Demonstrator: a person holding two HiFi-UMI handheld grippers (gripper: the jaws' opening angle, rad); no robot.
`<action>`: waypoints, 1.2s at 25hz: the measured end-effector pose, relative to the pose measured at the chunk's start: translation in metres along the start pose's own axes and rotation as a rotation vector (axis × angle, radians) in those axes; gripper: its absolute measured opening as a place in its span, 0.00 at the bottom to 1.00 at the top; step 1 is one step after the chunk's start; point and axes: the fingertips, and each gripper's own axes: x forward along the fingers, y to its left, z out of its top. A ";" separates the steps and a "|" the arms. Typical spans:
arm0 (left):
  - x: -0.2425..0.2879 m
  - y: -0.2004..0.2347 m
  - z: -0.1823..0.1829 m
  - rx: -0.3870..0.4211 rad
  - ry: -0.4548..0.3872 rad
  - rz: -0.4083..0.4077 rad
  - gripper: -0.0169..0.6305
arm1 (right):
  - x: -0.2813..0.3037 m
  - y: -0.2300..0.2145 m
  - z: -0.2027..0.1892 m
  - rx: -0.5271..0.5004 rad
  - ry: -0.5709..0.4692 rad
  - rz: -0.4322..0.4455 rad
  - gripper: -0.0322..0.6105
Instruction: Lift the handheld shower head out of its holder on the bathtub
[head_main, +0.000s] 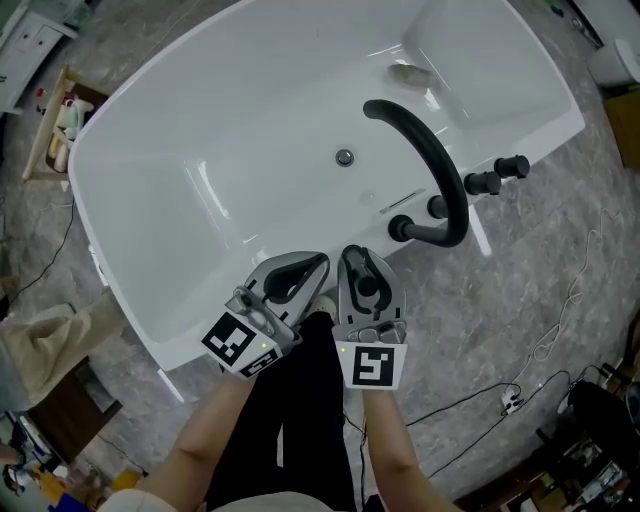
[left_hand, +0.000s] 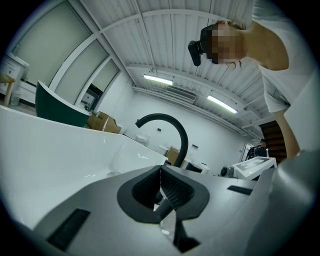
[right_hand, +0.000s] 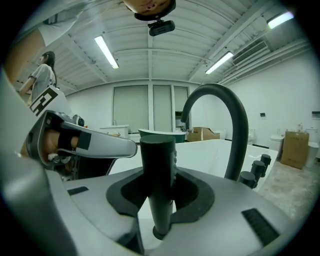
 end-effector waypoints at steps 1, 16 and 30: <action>-0.001 -0.001 0.001 0.001 -0.001 -0.004 0.04 | -0.001 0.001 0.002 -0.001 -0.006 -0.003 0.23; -0.014 -0.022 0.026 0.040 0.000 -0.055 0.04 | -0.023 0.009 0.045 -0.049 -0.034 -0.039 0.23; -0.035 -0.058 0.073 0.111 -0.005 -0.090 0.04 | -0.057 0.020 0.108 -0.061 -0.107 -0.073 0.23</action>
